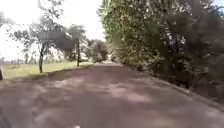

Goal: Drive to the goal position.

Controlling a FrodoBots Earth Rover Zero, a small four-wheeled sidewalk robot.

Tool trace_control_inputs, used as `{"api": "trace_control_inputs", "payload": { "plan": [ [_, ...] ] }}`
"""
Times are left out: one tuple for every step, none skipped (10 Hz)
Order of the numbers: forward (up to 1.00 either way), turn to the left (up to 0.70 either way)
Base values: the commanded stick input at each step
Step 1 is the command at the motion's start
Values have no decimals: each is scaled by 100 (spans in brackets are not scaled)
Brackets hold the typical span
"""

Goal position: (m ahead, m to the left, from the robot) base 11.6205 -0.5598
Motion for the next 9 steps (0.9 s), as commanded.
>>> {"api": "trace_control_inputs", "payload": {
  "plan": [
    [100, -6],
    [100, -6],
    [100, -6],
    [100, -6],
    [100, -6],
    [100, -6],
    [100, -6],
    [100, -6],
    [100, -6]
  ]
}}
